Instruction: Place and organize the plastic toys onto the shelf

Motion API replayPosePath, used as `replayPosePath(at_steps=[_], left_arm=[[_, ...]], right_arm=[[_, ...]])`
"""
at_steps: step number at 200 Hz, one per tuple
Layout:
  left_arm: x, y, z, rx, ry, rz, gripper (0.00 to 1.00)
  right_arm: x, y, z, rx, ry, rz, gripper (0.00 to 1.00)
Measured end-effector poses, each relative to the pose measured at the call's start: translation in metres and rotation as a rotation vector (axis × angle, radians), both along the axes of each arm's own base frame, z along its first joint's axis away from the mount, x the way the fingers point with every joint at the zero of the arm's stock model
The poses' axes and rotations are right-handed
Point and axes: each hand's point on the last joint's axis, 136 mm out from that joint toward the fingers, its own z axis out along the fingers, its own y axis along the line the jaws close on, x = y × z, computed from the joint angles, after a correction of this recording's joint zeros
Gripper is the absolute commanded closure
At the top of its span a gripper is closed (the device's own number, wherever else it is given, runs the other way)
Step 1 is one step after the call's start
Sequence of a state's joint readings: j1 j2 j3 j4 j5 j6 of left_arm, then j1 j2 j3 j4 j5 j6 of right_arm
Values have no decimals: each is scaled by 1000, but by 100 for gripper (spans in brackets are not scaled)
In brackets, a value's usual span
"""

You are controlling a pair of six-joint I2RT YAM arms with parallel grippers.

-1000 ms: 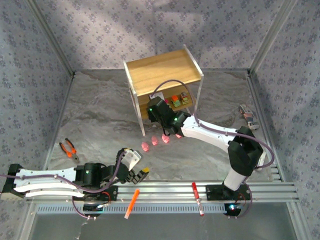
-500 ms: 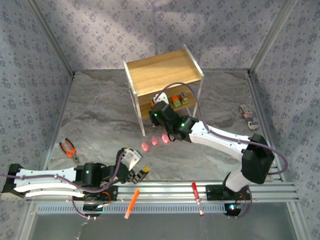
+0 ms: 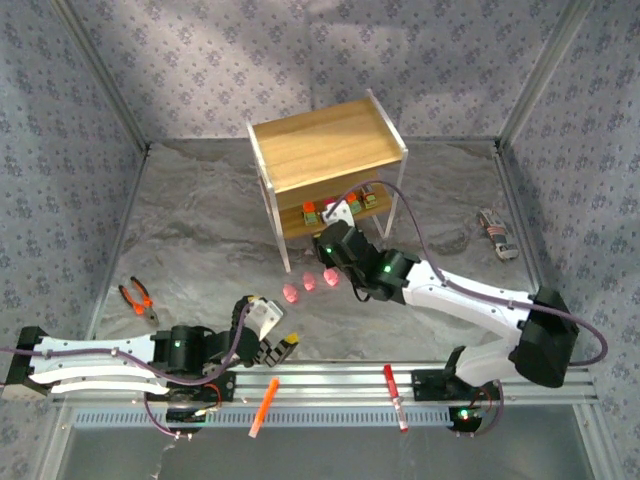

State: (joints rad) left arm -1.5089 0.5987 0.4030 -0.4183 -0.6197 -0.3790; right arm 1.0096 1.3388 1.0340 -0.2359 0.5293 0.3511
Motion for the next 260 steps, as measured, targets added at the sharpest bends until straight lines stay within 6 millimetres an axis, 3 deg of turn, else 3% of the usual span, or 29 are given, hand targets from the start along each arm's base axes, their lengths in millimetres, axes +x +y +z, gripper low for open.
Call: replayPosePath(at_steps=[81,105,152,207,260], left_arm=[[6,0,-8,67,-35,20,1],[8,-7,-8,110,-47,14,0],[19,-16,-11,127,-17,30,0],[34,0,1,4,41,89,0],[33,5,-6,-14,74,85,0]], right_arm=[[-36,-58,-29,-61,26,-12,37],[-37,-71,-40,-78,50,-36,35],[-31,-99,-82,-110,163,-104,33],[-24,-103,-119,-119,291,-104,30],[-17,-94,-145,-124,363,-64,38]])
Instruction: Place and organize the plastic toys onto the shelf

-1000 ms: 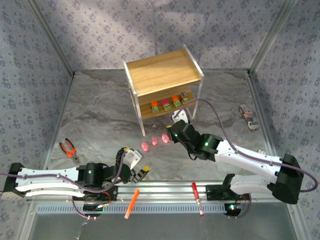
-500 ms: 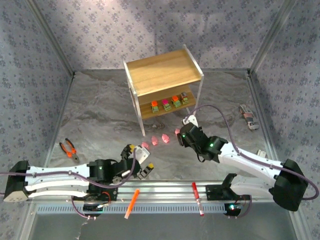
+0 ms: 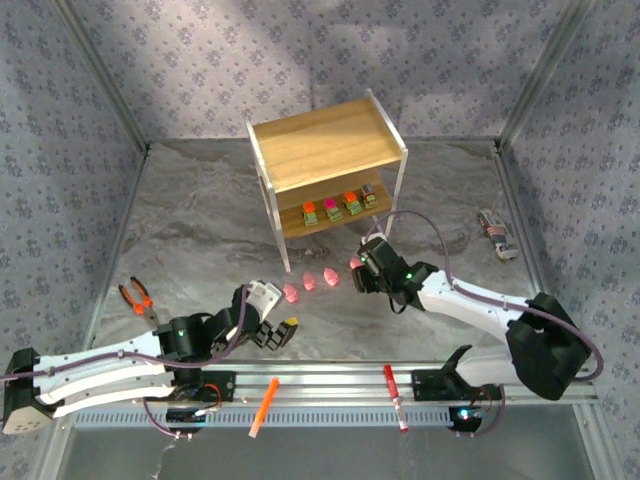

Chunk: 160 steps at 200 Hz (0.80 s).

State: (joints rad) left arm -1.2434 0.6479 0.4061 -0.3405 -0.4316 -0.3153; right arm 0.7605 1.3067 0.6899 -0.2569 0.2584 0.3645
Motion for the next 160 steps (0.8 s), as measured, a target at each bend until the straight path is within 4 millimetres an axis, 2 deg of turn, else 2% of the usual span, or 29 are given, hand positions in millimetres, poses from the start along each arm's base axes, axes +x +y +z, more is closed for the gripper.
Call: replayPosePath(at_steps=[70,160], left_arm=[[-1,-1,-1,0,4,-5,1],[-1,-1,-1,0,4,-5,0]], right_arm=[[6,21,-20,4,48,64,34],[25,28,-34,-8,71,71,35]])
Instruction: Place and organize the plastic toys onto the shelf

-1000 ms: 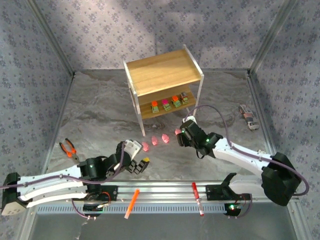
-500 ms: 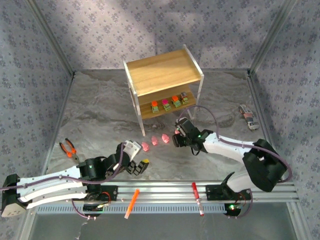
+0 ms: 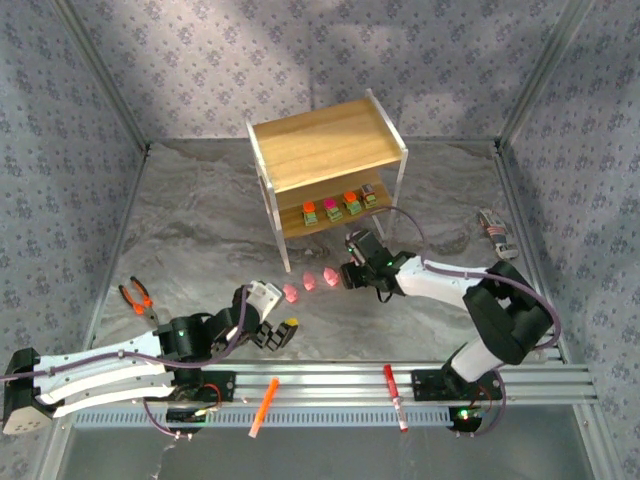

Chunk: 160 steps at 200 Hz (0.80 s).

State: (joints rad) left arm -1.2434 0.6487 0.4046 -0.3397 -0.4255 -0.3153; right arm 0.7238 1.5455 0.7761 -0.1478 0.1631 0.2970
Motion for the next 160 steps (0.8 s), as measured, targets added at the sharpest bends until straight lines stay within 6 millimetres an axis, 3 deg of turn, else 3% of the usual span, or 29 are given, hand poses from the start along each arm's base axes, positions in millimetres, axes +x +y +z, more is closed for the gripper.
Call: replayPosePath(at_steps=[160], left_arm=[[1,1,-1,1,0,5,1]], right_arm=[[13,3,-6,-7,-1,-3,40]])
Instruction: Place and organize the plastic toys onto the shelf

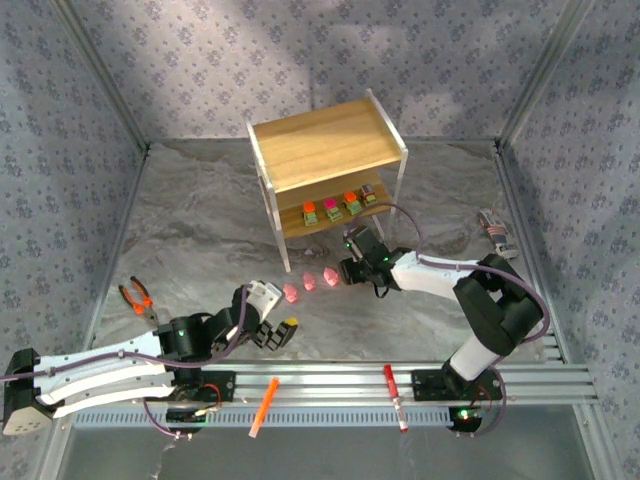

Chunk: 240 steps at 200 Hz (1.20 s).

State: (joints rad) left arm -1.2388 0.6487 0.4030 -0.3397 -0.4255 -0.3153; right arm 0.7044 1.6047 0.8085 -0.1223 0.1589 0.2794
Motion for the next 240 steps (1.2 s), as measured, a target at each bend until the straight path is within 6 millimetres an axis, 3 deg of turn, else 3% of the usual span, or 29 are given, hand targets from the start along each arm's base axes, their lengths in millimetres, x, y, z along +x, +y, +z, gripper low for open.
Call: replayPosePath(at_steps=[118,152,240], left_arm=[[0,0,0,0,0,0,0],[0,0,0,0,0,0,1],[0,0,0,1,0,0,0]], right_arm=[[2,-4,-6,-4,9,-10,47],[2,-3,-6,-3,8,-10,54],[2,-4,-10,-8,14,-12,62]])
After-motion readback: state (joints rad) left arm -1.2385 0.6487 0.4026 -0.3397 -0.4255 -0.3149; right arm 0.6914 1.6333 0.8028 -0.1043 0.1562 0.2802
